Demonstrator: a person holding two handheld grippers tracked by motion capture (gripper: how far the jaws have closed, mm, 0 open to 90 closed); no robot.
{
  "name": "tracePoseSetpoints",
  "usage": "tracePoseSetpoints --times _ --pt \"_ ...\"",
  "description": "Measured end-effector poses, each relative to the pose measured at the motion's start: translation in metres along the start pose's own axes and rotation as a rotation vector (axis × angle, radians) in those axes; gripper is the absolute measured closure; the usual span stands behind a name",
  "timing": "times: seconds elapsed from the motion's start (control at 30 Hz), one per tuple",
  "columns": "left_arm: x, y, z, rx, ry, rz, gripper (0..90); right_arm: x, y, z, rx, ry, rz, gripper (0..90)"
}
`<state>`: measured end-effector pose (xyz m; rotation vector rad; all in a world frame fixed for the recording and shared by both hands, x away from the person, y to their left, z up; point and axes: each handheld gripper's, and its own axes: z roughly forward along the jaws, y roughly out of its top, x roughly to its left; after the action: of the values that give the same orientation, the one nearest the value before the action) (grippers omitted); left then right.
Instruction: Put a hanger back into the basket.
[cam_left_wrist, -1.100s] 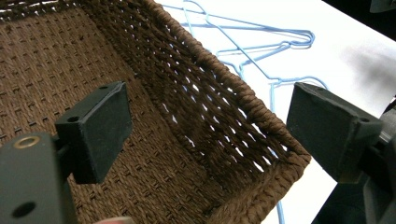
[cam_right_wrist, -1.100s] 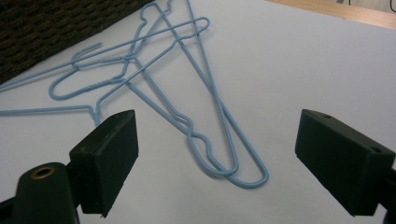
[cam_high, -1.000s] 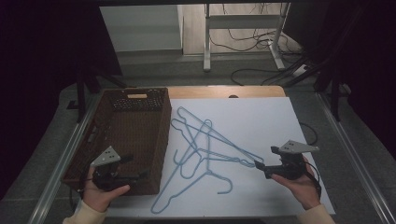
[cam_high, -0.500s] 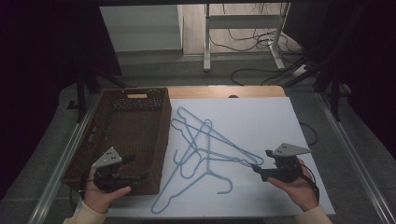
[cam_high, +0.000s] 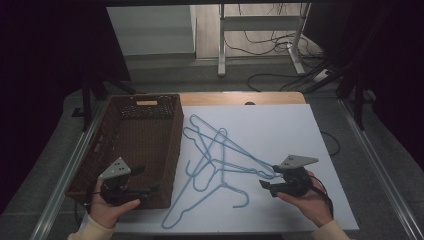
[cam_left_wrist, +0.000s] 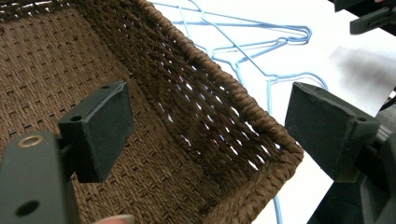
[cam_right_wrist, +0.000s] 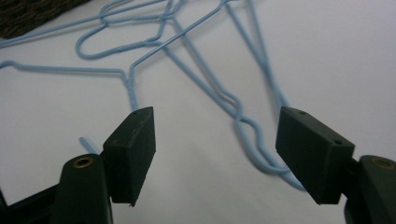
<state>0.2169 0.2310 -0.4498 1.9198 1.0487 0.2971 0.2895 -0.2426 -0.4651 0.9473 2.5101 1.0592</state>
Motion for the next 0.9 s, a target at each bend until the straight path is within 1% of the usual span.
tracePoseSetpoints --times 0.03,0.07,0.13,0.27,0.4,0.5,0.8,0.83,0.87,0.9 --pt "0.0 0.0 0.0 0.0 0.0 0.001 16.0 0.005 0.003 0.006 0.029 0.005 -0.013 31.2" --pt "-0.001 0.0 0.0 0.0 0.0 0.002 16.0 0.008 0.006 0.011 0.046 0.007 -0.027 31.6" --pt "-0.001 0.0 0.0 -0.001 -0.001 0.002 16.0 0.011 0.008 0.014 0.053 0.011 -0.032 32.1" --pt "-0.001 0.0 0.0 0.0 -0.001 0.004 16.1 0.021 0.016 0.028 0.092 0.031 -0.052 33.9" --pt "-0.001 0.0 0.0 0.0 0.0 0.002 16.2 0.029 0.02 0.04 0.122 0.045 -0.065 34.6" --pt "-0.001 0.0 0.0 0.001 0.0 0.001 16.2 0.034 0.022 0.049 0.147 0.054 -0.082 35.0" --pt "-0.002 0.001 0.001 0.004 -0.002 0.004 16.3 0.041 0.027 0.064 0.186 0.07 -0.107 38.2" --pt "-0.002 0.001 0.001 0.004 -0.002 0.004 16.3 0.042 0.028 0.065 0.19 0.069 -0.113 38.7" --pt "-0.002 0.001 0.001 0.004 -0.002 0.005 16.4 0.045 0.029 0.069 0.205 0.067 -0.121 40.3" --pt "-0.002 0.001 0.001 0.004 -0.002 0.005 16.4 0.045 0.029 0.069 0.205 0.067 -0.121 40.3"
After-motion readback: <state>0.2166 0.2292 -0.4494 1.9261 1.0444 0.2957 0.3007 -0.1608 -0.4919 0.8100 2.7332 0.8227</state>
